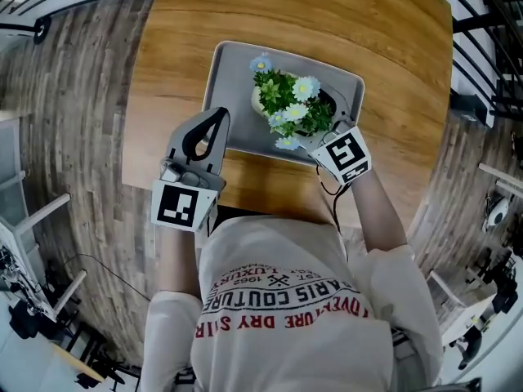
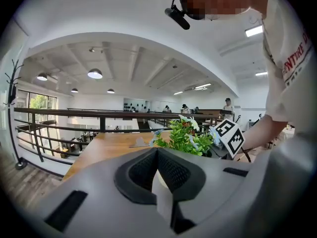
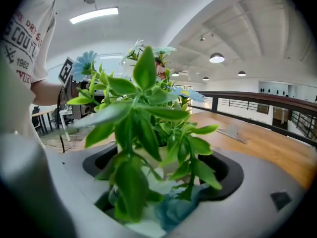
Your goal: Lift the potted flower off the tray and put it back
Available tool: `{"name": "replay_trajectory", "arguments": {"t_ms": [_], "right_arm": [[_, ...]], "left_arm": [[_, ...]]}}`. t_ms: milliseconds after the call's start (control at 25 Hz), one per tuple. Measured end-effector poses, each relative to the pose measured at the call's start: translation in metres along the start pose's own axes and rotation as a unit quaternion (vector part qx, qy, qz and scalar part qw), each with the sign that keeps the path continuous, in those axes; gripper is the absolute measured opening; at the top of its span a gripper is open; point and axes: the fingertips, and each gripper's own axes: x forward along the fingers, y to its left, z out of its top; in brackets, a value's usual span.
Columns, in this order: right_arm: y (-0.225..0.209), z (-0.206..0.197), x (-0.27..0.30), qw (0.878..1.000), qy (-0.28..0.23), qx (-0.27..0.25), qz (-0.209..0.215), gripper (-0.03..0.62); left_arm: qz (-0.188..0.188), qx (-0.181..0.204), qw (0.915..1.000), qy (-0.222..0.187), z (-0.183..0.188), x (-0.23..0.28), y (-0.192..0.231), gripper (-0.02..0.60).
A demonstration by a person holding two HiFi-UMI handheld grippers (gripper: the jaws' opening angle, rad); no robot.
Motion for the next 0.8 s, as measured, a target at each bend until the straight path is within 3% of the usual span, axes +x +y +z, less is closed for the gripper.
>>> {"name": "replay_trajectory", "arguments": {"t_ms": [400, 800], "right_arm": [[0.005, -0.033, 0.026, 0.999, 0.022, -0.009, 0.047, 0.477], [0.004, -0.04, 0.03, 0.997, 0.021, 0.002, 0.068, 0.476]], "left_arm": [[0.028, -0.031, 0.9987, 0.028, -0.031, 0.006, 0.005, 0.012], [0.03, -0.027, 0.9985, 0.038, -0.037, 0.015, 0.004, 0.012]]}}
